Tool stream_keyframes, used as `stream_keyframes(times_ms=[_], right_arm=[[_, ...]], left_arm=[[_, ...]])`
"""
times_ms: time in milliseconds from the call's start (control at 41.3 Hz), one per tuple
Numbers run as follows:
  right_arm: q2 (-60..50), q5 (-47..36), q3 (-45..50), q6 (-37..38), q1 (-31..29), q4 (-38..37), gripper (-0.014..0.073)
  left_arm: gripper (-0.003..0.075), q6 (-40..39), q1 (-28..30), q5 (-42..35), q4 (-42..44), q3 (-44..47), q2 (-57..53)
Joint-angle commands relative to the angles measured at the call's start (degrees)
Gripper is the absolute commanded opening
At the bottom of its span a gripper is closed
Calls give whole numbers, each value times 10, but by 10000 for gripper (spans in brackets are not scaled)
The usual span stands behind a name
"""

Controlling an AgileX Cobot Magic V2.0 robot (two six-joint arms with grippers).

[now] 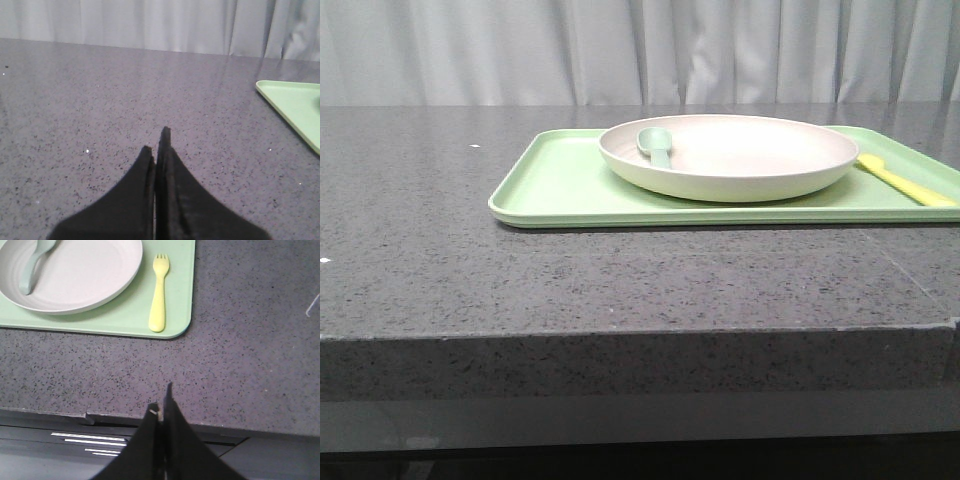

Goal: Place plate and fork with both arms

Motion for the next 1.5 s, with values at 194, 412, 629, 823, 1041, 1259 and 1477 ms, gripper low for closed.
stream_keyframes(times_ms=[194,412,629,823,1041,1259,1477], right_arm=[[2,-34,-12,-5,-4,-4,-68],[2,-34,-12,-5,-4,-4,-68],[2,-34,-12,-5,-4,-4,-68],[2,-34,-12,-5,-4,-4,-68],[2,-34,-12,-5,-4,-4,-68],[2,-34,-12,-5,-4,-4,-68],[-77,-110,60,-6,-3,-15,-68]], left_arm=[[-18,-2,-3,-172,-11,51,-16],[-18,-2,-18,-174,-11,51,-16],[-18,-2,-18,-174,-11,51,-15],[-18,-2,-18,-174,-11,51,-15],[-18,-2,-18,-174,-11,51,-15],[-18,-2,-18,-174,-11,51,-15],[-18,-2,-18,-174,-11,51,-15]])
